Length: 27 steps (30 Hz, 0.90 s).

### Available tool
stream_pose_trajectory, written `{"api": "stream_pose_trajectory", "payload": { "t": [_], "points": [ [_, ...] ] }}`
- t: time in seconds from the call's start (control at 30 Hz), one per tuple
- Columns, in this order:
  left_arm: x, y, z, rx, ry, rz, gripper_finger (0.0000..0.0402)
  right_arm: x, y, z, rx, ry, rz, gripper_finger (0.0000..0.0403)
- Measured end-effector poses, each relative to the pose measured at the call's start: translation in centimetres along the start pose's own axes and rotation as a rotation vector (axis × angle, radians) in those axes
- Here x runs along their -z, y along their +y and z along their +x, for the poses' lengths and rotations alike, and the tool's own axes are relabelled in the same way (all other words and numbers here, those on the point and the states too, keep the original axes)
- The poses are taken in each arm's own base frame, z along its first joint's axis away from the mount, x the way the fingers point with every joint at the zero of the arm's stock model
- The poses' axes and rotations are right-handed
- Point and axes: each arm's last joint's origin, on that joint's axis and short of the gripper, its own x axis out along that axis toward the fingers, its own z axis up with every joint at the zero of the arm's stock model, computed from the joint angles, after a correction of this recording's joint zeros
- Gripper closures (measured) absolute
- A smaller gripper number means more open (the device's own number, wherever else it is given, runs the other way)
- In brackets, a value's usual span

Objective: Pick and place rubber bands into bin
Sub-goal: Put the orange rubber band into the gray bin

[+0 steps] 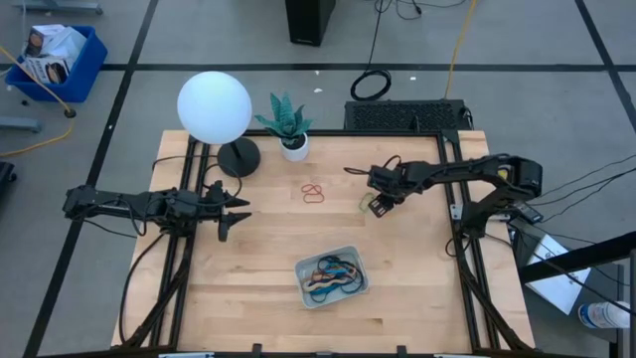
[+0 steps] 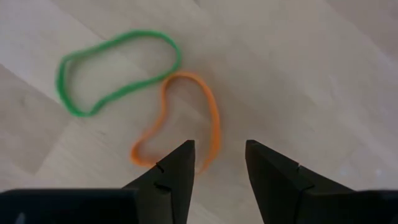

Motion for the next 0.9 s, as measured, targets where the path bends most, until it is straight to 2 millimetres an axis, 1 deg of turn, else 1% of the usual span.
{"api": "stream_pose_trajectory", "payload": {
  "t": [0.2, 0.4, 0.53, 0.77, 0.83, 0.9],
  "points": [
    [0.0, 0.0, 0.0, 0.000, 0.000, 0.004, 0.0213, 0.8, -0.1, 1.4, -0.082, -0.013, 0.031, 0.0268],
    [0.0, 0.0, 0.0, 0.000, 0.000, 0.002, 0.0213, 1.3, -0.5, 2.0, -0.075, -0.009, 0.043, 0.0282],
    [0.0, 0.0, 0.0, 0.000, 0.000, 0.002, 0.0213, 1.6, -0.6, 2.2, -0.065, 0.004, 0.042, 0.0314],
    [0.0, 0.0, 0.0, 0.000, 0.000, -0.001, 0.0213, 1.6, -0.6, 2.3, -0.056, -0.001, -0.002, 0.0389],
    [0.0, 0.0, 0.0, 0.000, 0.000, -0.005, 0.0213, 1.6, -0.6, 2.3, -0.059, -0.003, -0.018, 0.0398],
    [0.0, 0.0, 0.0, 0.000, 0.000, -0.005, 0.0213, 1.6, -0.6, 2.3, -0.060, -0.004, -0.013, 0.0398]
  ]
}}
